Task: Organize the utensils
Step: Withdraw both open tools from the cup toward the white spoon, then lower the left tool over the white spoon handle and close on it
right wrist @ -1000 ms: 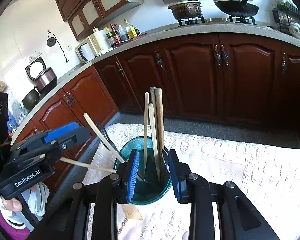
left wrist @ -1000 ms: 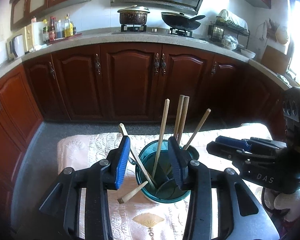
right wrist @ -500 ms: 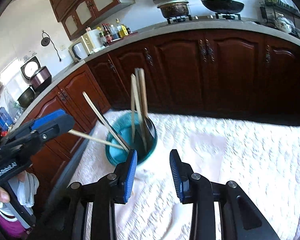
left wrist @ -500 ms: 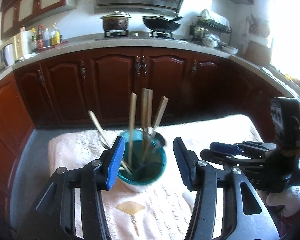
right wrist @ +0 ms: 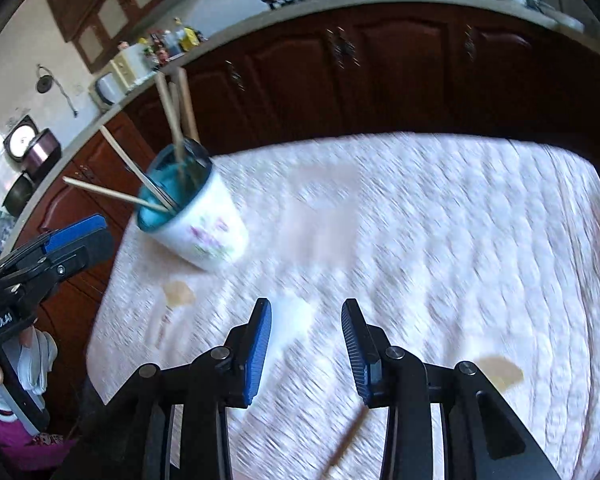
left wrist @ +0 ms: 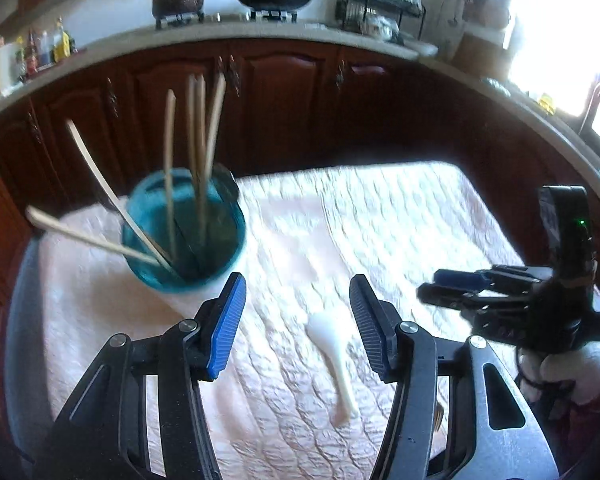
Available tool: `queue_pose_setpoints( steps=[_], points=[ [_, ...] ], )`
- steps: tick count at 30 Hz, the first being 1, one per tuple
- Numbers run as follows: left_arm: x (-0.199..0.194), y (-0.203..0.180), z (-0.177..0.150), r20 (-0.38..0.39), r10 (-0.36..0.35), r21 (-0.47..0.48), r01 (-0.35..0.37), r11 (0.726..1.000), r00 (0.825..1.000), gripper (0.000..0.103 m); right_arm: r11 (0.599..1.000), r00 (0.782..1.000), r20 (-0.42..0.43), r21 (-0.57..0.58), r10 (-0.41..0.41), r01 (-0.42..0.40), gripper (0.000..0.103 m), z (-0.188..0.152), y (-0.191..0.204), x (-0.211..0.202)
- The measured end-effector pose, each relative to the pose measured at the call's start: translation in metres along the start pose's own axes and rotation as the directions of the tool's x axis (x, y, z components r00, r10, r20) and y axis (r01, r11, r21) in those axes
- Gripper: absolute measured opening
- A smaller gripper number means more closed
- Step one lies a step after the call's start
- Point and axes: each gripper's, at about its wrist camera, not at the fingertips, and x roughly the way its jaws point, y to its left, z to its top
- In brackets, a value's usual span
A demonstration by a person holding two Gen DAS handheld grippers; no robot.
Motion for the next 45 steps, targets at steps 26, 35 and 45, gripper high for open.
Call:
queue_pose_setpoints(
  steps=[26, 35, 45],
  points=[
    [0.119, -0.018, -0.072, -0.332, -0.098, -0.031, 0.093, 0.995, 0.938, 0.053, 0.996, 0.993, -0.12, 0.092, -0.006, 0.017, 0.009, -0.06, -0.051, 0.056],
    [0.119, -0.035, -0.088, -0.397, -0.11, 0.024, 0.13, 0.991, 0.911, 0.053, 0.992, 0.991, -0.134, 0.126, 0.001, 0.016, 0.009, -0.07, -0.074, 0.05],
    [0.113, -0.039, -0.106, -0.402, -0.091, 0.035, 0.114, 0.993, 0.911, 0.044, 0.98, 0.993, -0.115, 0.196, 0.039, -0.016, 0.009, -0.076, -0.084, 0.051]
  ],
)
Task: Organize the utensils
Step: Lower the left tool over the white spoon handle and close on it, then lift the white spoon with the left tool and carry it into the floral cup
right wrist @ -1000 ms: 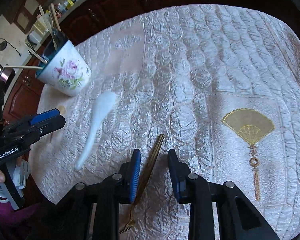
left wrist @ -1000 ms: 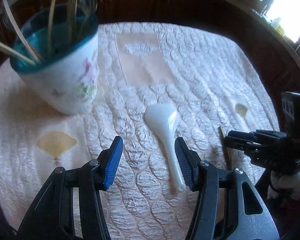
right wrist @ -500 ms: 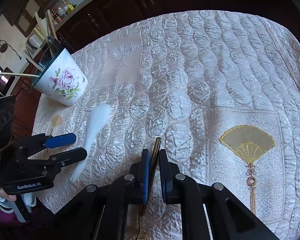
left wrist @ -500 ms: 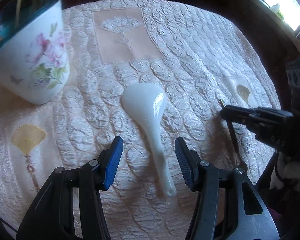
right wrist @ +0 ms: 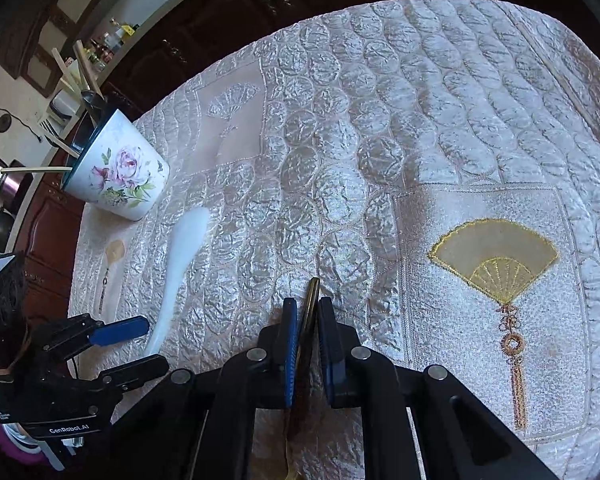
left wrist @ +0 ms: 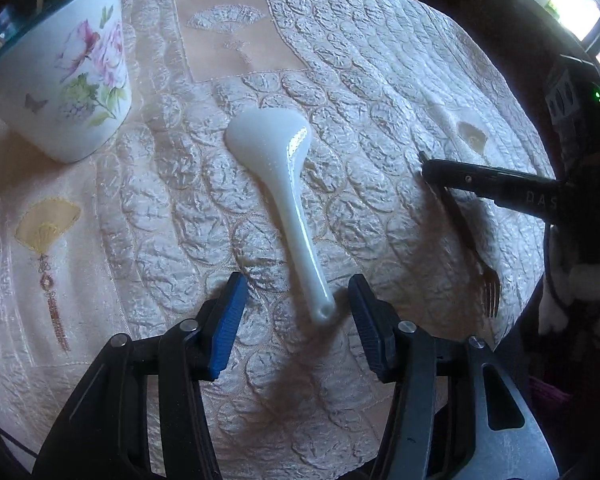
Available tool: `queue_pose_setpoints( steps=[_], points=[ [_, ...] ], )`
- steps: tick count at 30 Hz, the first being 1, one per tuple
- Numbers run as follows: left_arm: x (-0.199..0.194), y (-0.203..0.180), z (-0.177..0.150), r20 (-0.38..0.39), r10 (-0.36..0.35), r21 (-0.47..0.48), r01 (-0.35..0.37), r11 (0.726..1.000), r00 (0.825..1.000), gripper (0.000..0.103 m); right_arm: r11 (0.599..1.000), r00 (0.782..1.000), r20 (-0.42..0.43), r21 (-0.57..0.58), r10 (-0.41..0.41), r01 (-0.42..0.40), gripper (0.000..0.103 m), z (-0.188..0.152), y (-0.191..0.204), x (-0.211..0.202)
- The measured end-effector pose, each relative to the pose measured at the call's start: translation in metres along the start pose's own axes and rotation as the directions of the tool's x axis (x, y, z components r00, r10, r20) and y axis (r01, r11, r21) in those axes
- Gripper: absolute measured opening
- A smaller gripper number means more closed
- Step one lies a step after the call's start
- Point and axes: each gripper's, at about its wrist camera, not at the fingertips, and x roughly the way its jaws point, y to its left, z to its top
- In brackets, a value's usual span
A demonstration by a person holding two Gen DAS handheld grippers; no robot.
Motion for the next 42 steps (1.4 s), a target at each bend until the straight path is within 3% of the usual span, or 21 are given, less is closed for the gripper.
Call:
queue_pose_setpoints(
  steps=[4, 6, 14, 22, 25, 30, 33, 36, 39, 42],
  points=[
    [0.0, -0.004, -0.003, 0.003, 0.02, 0.044, -0.02, 0.999, 1.0, 0.016, 1.0, 1.0, 0.001, 0.0, 0.002, -0.002, 0.009, -0.001, 0.0, -0.001],
    [0.0, -0.001, -0.004, 0.001, 0.007, 0.042, -0.007, 0.999, 1.0, 0.013, 1.0, 1.0, 0.006, 0.006, 0.01, -0.01, 0.009, -0.002, -0.001, 0.0],
    [-0.041, 0.028, -0.002, 0.078, -0.014, -0.028, 0.016, 0.999, 0.997, 0.012, 0.999, 0.999, 0.025, -0.029, 0.042, -0.041, 0.007, -0.001, 0.012, -0.006],
    [-0.082, 0.036, 0.0, 0.14, -0.032, -0.014, 0.034, 0.999, 0.99, 0.012, 0.994, 0.996, 0.043, -0.072, 0.082, -0.079, 0.006, 0.01, 0.034, -0.016],
    [-0.09, 0.039, -0.001, 0.155, -0.035, -0.019, 0.038, 0.999, 0.987, 0.012, 0.993, 0.998, 0.005, -0.097, 0.065, -0.064, 0.006, 0.012, 0.039, -0.006],
    [-0.093, 0.043, -0.001, 0.163, -0.03, -0.029, 0.035, 0.999, 0.986, 0.012, 0.983, 0.995, -0.084, -0.176, -0.059, 0.044, 0.008, 0.012, 0.048, 0.024],
    [-0.092, 0.049, -0.004, 0.154, -0.042, -0.054, 0.051, 0.997, 0.987, 0.012, 0.98, 0.994, -0.09, -0.193, -0.06, 0.041, 0.015, 0.014, 0.054, 0.027],
    [-0.096, 0.05, -0.003, 0.167, -0.049, -0.067, 0.061, 0.996, 0.985, 0.012, 0.978, 0.994, -0.092, -0.203, -0.061, 0.041, 0.016, 0.017, 0.058, 0.034],
    [-0.105, 0.049, 0.0, 0.192, -0.047, -0.06, 0.059, 0.996, 0.98, 0.012, 0.979, 0.996, -0.078, -0.204, -0.043, 0.026, 0.006, 0.02, 0.062, 0.039],
    [-0.11, 0.051, 0.0, 0.206, -0.047, -0.069, 0.063, 0.996, 0.977, 0.012, 0.978, 0.999, -0.04, -0.208, -0.006, -0.003, 0.006, 0.022, 0.067, 0.029]
  ],
)
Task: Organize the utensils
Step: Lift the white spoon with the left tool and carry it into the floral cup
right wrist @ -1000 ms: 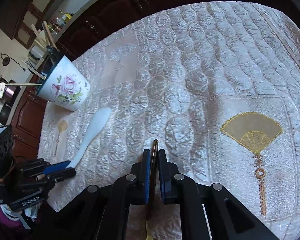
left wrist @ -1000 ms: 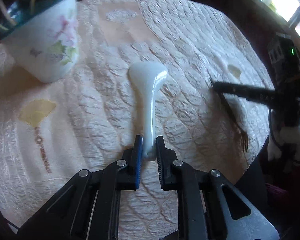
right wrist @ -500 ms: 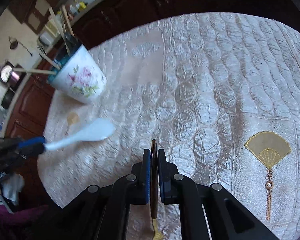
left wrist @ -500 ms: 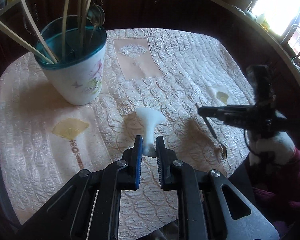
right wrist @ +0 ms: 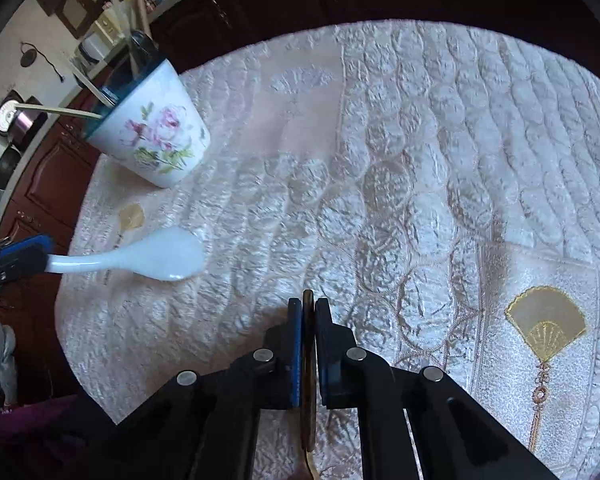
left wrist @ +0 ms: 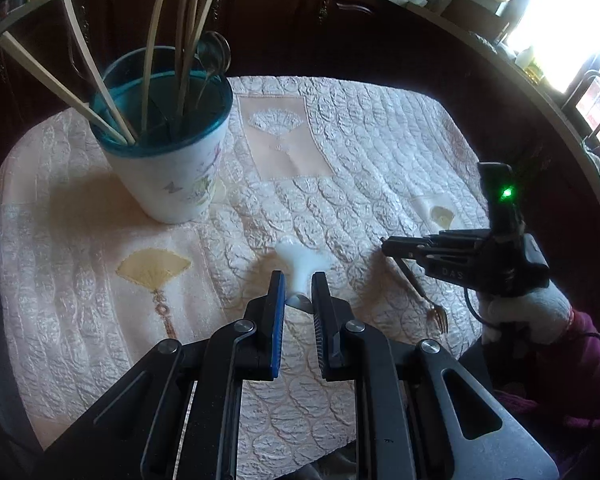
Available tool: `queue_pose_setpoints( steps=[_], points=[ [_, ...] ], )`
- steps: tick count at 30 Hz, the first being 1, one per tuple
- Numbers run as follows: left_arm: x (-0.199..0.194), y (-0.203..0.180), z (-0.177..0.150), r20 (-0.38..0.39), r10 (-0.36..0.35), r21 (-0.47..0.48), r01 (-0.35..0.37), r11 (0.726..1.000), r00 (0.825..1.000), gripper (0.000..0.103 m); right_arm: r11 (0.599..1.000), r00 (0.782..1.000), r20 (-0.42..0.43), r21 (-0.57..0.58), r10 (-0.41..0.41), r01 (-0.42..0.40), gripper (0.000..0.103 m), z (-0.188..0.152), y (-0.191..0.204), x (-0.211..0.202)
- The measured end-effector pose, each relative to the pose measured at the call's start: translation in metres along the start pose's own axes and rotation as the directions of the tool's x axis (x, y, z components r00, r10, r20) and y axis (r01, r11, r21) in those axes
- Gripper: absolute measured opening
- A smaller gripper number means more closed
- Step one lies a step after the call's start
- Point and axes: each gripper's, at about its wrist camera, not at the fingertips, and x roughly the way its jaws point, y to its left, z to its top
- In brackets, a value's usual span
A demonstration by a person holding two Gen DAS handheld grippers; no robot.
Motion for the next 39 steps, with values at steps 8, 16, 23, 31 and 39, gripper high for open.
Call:
queue_pose_setpoints(
  steps=[8, 16, 23, 31, 39],
  points=[
    [-0.025, 0.001, 0.017, 0.076, -0.02, -0.022, 0.022, 1.0, 0.997, 0.011, 0.996, 0.986, 0.15, 0.018, 0.078, -0.082, 0.006, 0.018, 0.005, -0.051],
    [-0.048, 0.013, 0.029, 0.123, 0.005, -0.043, 0.0, 0.999, 0.992, 0.005, 0.993, 0.97, 0.214, -0.016, 0.115, -0.114, 0.006, 0.029, 0.021, -0.077],
    [-0.059, 0.019, 0.028, 0.142, 0.018, -0.058, -0.01, 0.998, 0.99, 0.005, 0.99, 0.961, 0.237, -0.05, 0.142, -0.135, 0.005, 0.04, 0.036, -0.085],
    [-0.099, 0.026, 0.056, 0.252, 0.061, -0.054, -0.049, 0.997, 0.966, 0.005, 0.981, 0.939, 0.29, -0.106, 0.186, -0.162, 0.005, 0.072, 0.057, -0.106],
    [-0.122, 0.031, 0.105, 0.395, 0.159, -0.05, -0.152, 0.987, 0.905, 0.005, 0.968, 0.905, 0.36, -0.188, 0.226, -0.167, 0.005, 0.112, 0.089, -0.14]
  ],
)
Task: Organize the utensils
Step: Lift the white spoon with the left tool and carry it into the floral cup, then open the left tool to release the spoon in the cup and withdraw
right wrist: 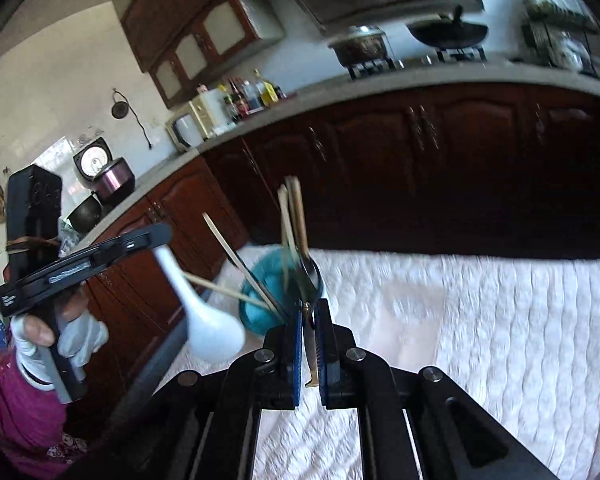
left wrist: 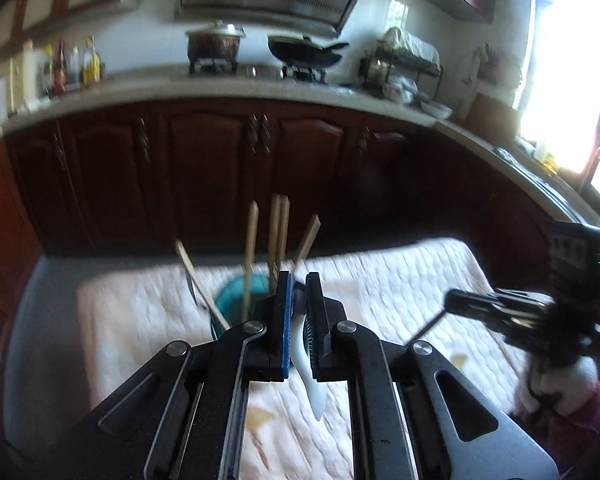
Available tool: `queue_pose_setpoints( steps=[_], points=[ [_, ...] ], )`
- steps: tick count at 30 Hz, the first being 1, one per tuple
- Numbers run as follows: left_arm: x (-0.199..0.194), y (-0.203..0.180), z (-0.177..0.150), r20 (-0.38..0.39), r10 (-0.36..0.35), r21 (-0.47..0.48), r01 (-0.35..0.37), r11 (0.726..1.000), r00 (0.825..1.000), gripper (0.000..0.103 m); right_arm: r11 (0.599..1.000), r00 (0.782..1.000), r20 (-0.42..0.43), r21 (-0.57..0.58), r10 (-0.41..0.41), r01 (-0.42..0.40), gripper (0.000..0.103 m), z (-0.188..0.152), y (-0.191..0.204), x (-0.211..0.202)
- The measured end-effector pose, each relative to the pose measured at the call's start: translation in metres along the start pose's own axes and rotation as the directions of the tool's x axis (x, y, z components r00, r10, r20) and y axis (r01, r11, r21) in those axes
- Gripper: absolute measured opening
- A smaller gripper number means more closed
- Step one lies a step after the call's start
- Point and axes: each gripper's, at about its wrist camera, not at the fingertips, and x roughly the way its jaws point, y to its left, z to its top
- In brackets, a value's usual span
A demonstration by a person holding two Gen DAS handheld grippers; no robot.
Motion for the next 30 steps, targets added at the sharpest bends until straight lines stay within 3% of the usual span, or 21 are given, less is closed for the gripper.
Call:
queue_pose_setpoints(
  steps=[7, 12, 17, 24, 30],
  points=[
    [0.04, 0.0, 0.012, 0.01, 0.057, 0.052, -0.057, 0.997, 0.998, 0.005, 0.999, 1.0, 0.022, -0.036, 0.009, -0.008, 0.005, 0.025, 0.014, 0.01],
    [0.07, -0.003, 0.007, -0.037, 0.071, 0.114, -0.066, 0.991, 0.997, 0.005, 0.999, 1.0, 0.01, -0.03, 0.014, -0.014, 0.005, 0.024, 0.012, 0.019],
    [0.084, -0.007, 0.004, -0.034, 0.1, 0.175, -0.093, 0.98, 0.994, 0.005, 1.0, 1.0, -0.008, -0.017, 0.006, -0.007, 0.005, 0.021, 0.005, 0.025],
    [0.091, -0.017, -0.004, -0.069, 0.045, 0.227, -0.028, 0.974, 0.997, 0.005, 1.0, 1.0, -0.019, -0.011, 0.008, -0.008, 0.005, 0.022, 0.003, 0.03],
    [0.107, -0.006, -0.004, -0.13, 0.043, 0.181, -0.018, 0.983, 0.991, 0.007, 1.0, 1.0, -0.02, -0.014, 0.005, -0.005, 0.005, 0.027, 0.004, 0.037]
  ],
)
